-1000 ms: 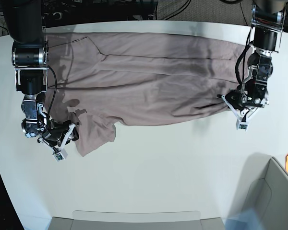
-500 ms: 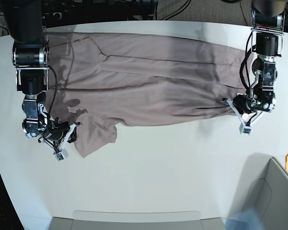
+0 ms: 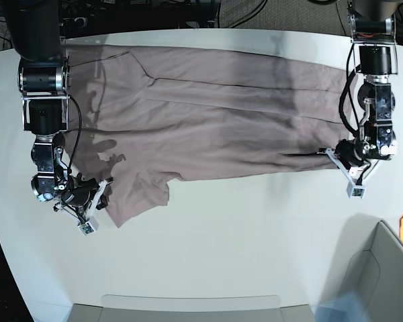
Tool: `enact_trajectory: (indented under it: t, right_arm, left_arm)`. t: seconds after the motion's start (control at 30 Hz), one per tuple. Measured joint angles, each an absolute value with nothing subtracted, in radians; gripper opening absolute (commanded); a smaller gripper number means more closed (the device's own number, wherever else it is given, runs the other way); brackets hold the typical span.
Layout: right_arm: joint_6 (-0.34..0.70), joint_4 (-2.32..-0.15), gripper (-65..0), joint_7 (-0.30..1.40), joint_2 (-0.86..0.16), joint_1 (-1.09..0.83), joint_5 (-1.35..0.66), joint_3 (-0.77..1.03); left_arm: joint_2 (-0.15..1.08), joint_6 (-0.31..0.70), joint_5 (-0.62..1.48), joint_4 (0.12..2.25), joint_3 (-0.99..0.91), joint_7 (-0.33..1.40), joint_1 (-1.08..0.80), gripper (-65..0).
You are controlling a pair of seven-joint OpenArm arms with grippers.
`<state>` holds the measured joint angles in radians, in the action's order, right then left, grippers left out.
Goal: Fold the T-shirt properly
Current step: 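Fold the hem half over toward the collar with both grippers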
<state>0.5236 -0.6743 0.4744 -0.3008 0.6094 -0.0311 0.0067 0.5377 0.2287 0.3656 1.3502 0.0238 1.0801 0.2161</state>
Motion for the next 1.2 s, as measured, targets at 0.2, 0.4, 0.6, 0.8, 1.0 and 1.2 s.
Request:
enact_trajectory:
  t: [0.2,0.4,0.6,0.8,1.0,1.2]
  right_arm:
    - [0.524,-0.727,-65.0,0.551,-0.302,0.605,-0.035,0.006]
    - [0.524,-0.923,-65.0,0.660,-0.325,0.532,-0.133,0.005]
    - [0.524,-1.084,-65.0,0.762,-0.332,0.442,-0.166,0.042]
    - [0.528,-1.263,-65.0,0.867,-0.333,0.358,-0.163,0.182]
    - [0.531,-1.453,-65.0,0.950,-0.337,0.256,-0.176,0.201]
    - [0.532,-1.597,-65.0,1.000,-0.340,0.162,-0.171,0.258]
  left_arm:
    - [0.538,0.229,0.363,1.401,0.024,1.134,0.209,-65.0]
    - [0.538,0.229,0.365,1.457,0.024,1.190,0.211,-65.0]
    - [0.538,0.232,0.366,1.532,-0.078,1.214,0.129,-65.0]
    - [0.546,0.232,0.365,1.606,-0.127,1.237,0.050,-65.0]
    - [0.543,0.233,0.366,1.689,-0.126,1.253,-0.012,-65.0]
    - [0.545,0.233,0.366,1.731,-0.132,1.253,-0.068,-65.0]
